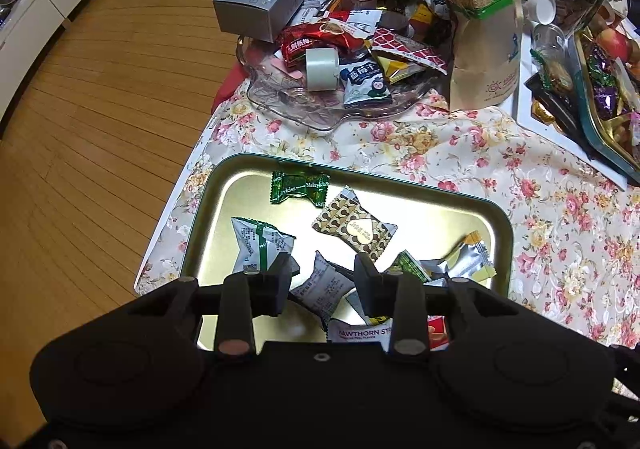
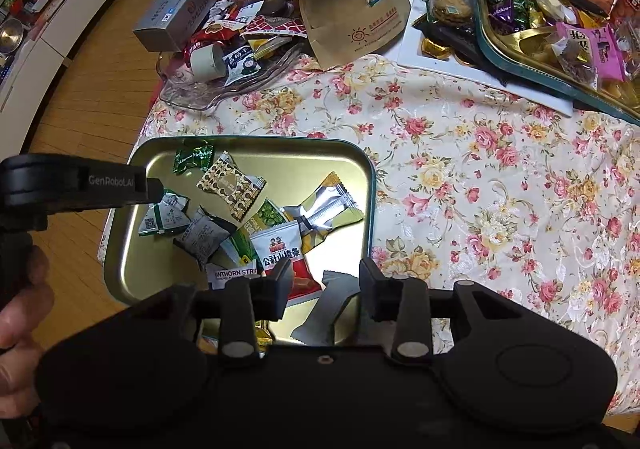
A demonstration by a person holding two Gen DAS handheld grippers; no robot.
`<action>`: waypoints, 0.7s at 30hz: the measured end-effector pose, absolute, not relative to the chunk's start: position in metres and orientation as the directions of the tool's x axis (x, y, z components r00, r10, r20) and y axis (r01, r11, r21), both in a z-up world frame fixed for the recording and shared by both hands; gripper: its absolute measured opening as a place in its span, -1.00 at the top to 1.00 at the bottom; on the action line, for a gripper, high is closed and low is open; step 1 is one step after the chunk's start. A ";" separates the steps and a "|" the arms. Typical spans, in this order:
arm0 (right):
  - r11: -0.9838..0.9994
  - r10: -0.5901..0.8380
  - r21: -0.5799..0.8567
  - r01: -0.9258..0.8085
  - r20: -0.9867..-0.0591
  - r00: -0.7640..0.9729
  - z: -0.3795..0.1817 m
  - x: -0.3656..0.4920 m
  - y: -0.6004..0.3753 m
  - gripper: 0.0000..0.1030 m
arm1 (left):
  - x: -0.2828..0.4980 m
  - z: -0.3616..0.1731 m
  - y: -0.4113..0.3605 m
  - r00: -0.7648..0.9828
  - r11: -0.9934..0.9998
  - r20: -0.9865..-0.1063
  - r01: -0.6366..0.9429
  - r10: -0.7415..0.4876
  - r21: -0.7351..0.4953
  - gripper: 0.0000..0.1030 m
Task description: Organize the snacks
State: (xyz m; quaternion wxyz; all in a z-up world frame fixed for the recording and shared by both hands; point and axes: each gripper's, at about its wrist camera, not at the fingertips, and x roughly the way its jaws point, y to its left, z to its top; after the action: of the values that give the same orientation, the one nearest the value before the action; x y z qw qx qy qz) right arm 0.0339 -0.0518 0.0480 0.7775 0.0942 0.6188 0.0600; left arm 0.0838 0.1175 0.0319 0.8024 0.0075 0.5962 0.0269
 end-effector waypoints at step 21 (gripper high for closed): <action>0.986 0.121 0.146 0.084 -0.962 0.246 0.047 0.010 -0.085 0.24 | 0.007 0.027 0.100 0.440 0.992 -0.890 -0.030 0.122 0.121 0.13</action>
State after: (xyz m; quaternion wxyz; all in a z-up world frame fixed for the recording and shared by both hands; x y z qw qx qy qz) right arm 0.0097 -0.0846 0.0466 0.7849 0.0834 0.6138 0.0120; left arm 0.0074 0.0995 0.0268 0.8475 0.0436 0.5271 0.0446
